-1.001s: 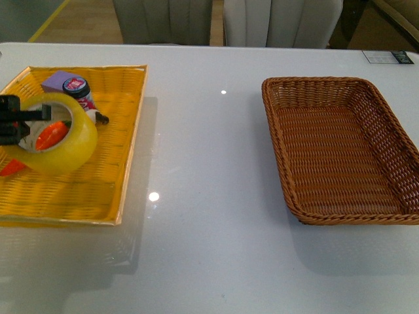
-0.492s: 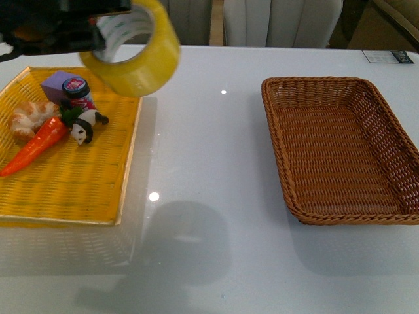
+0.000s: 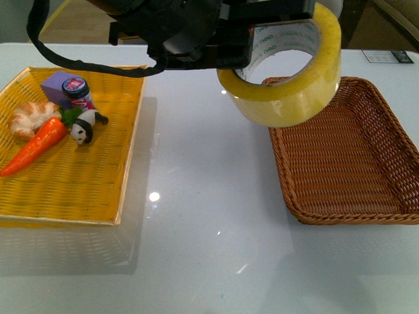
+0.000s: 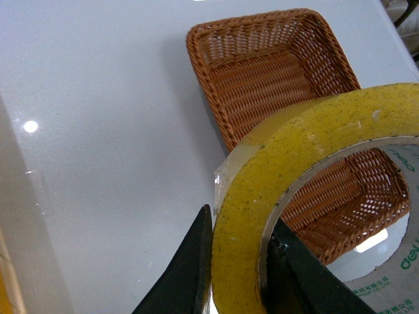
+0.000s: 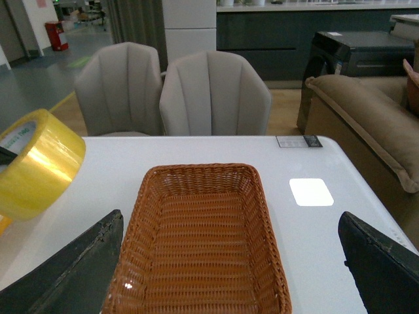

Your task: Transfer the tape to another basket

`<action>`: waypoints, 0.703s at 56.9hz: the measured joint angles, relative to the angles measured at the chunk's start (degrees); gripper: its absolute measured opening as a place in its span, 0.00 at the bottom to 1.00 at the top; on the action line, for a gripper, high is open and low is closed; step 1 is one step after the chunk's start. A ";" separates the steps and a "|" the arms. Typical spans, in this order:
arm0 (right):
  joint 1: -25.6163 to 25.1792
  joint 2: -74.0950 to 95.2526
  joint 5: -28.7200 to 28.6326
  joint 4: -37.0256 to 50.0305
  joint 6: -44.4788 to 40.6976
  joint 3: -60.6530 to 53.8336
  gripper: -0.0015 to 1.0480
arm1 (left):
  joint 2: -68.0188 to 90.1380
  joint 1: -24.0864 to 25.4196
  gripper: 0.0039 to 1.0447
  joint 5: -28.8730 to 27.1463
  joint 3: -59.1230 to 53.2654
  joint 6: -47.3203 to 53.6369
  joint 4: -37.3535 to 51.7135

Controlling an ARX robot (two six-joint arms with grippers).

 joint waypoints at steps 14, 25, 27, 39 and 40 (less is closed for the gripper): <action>3.02 14.60 5.84 -22.36 16.39 9.46 0.91 | 0.00 -0.52 0.14 0.33 0.09 -0.07 -0.24; 4.02 24.59 -0.90 -19.67 31.02 13.97 0.91 | 0.00 -0.50 0.14 1.70 0.13 -0.13 -0.24; 3.98 26.34 -2.93 -17.20 32.37 14.64 0.91 | 0.00 -0.50 0.14 1.75 0.13 -0.15 -0.24; 6.05 43.98 -15.58 5.46 42.34 15.78 0.91 | 0.00 -0.50 0.14 2.32 0.13 -0.24 -0.24; 6.23 44.94 -15.91 6.71 42.82 15.78 0.91 | 0.00 -0.50 0.14 2.34 0.13 -0.26 -0.24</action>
